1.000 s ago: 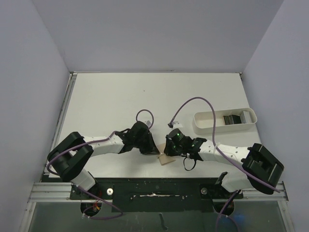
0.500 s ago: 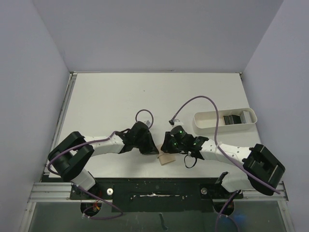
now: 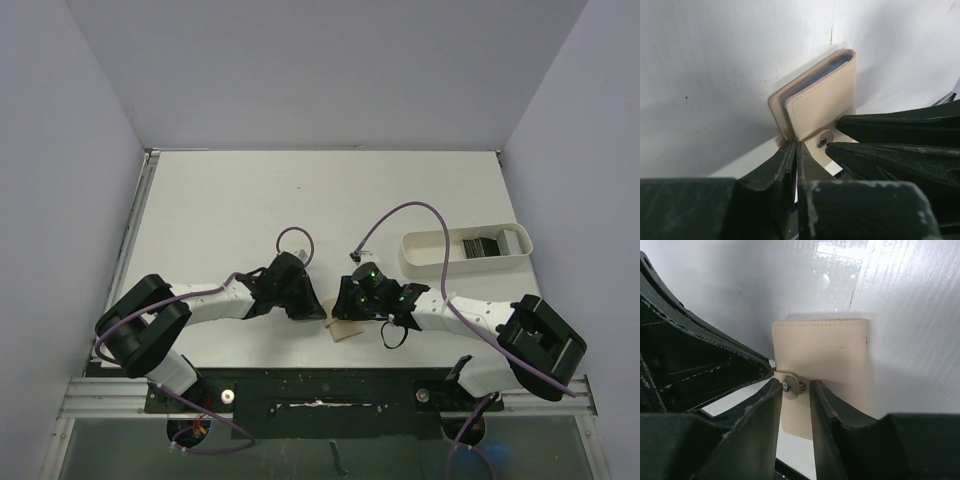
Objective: Put the credit cards into the card holder
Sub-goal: Close the card holder at the center of the board.
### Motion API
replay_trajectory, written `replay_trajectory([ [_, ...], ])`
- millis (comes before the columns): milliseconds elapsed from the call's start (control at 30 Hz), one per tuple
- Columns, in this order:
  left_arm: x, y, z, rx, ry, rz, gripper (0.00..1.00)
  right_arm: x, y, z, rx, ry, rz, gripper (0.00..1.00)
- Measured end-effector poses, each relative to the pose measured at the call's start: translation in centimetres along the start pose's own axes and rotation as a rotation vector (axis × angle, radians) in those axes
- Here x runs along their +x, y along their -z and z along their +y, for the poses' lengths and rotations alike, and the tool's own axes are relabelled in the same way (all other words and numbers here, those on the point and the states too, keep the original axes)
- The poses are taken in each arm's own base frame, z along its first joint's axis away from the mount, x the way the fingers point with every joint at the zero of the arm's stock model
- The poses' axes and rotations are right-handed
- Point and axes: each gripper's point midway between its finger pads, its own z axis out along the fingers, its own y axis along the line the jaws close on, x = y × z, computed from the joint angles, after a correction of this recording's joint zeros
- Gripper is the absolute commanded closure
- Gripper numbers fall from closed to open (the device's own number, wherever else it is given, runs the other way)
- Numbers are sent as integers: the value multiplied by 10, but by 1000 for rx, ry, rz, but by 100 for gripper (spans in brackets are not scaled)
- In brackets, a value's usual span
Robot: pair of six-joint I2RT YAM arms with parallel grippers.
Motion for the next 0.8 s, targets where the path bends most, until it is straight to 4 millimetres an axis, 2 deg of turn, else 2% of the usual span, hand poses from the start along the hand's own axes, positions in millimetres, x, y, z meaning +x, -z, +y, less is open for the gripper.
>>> replay_trajectory([
  [533, 2, -1, 3, -3, 13, 2, 97, 4, -1, 6, -40, -41, 9, 70],
  [800, 1, -1, 3, 1, 14, -1, 97, 5, -1, 9, -50, -55, 11, 74],
])
